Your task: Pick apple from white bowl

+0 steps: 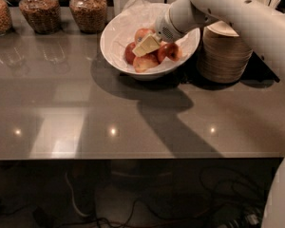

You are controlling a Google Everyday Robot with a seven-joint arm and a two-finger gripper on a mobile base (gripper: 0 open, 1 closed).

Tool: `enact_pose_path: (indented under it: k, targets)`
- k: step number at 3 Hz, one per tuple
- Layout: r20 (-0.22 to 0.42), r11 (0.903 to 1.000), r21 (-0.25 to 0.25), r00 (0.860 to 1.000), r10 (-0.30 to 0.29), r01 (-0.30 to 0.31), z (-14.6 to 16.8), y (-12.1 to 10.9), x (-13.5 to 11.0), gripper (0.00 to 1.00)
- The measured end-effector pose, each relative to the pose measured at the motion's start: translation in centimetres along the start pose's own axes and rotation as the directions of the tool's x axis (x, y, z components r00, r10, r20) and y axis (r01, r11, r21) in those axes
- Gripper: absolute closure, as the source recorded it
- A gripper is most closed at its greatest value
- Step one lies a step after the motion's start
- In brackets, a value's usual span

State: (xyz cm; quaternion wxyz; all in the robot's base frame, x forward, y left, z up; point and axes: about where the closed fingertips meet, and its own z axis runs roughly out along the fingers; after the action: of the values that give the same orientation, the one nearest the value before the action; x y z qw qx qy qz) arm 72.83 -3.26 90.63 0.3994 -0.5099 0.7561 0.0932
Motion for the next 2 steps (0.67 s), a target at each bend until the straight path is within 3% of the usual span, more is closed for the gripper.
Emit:
enact_pose_path:
  k: [1, 2]
  targets:
    - [0.002, 1.0000, 0.001, 1.000, -0.001, 0.001, -0.5, 0.0, -0.2, 0.86]
    - [0.037, 0.9998, 0.012, 0.999, -0.017, 0.016, -3.1, 0.6, -0.4, 1.00]
